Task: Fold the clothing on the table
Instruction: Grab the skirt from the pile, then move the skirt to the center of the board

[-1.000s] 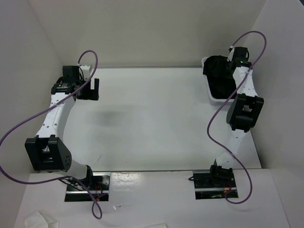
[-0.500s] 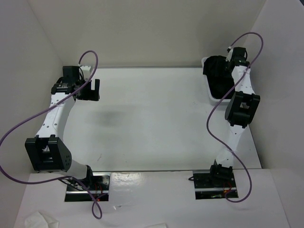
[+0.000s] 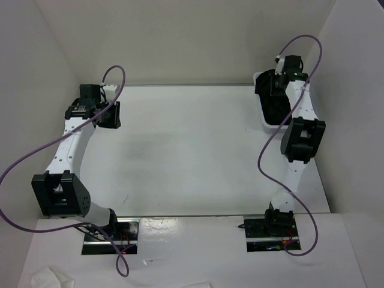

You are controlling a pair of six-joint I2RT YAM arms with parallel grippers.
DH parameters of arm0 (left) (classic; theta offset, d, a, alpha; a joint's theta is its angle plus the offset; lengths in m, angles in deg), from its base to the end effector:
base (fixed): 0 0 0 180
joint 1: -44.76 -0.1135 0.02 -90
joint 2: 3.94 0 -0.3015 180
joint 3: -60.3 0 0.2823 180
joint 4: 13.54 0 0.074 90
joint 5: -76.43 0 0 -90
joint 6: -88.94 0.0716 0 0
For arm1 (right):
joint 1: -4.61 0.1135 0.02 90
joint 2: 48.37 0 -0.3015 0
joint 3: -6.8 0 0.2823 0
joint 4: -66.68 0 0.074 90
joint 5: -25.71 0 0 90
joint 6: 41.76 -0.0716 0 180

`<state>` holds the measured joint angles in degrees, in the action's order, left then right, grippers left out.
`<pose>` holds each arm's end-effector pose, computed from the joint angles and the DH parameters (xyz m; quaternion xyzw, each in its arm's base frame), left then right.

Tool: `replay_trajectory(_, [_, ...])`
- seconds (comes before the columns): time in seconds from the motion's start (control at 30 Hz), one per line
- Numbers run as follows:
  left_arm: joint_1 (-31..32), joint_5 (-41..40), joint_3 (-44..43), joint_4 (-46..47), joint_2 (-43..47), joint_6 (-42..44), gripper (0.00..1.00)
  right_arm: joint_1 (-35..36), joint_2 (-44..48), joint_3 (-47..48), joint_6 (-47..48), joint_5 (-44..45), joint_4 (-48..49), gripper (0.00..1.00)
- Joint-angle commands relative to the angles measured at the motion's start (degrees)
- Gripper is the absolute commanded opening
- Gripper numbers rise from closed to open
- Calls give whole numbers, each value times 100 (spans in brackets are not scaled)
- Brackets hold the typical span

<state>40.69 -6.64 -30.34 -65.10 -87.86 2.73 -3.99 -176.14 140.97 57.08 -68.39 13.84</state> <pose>0.3710 0.0177 0.3440 0.0210 0.9217 -0.0294 0.3862 0.5796 -0.0825 0.2779 -0.0152 0.9280 -0.0234 0.3716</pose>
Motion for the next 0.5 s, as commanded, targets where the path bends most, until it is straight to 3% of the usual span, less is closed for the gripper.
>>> replay_trajectory(0.0, [12,203,50,-44,305,60,38,-229,1515,551,48,-441,-431,0])
replay_trajectory(0.07, [12,203,-3,-44,437,112,31,-309,1806,1007,214,-504,-678,0])
replay_trajectory(0.17, [12,255,-3,-44,621,113,31,-309,2509,1125,381,-644,-864,0])
replay_trajectory(0.23, [12,255,-3,-44,788,113,37,-309,3105,837,382,-915,-812,0])
replay_trajectory(0.37, [12,255,102,-97,1149,113,58,-46,3862,353,382,-1460,-741,0])
replay_trajectory(0.47, [12,185,225,-97,1527,113,87,455,4319,-147,382,-2082,-793,0])
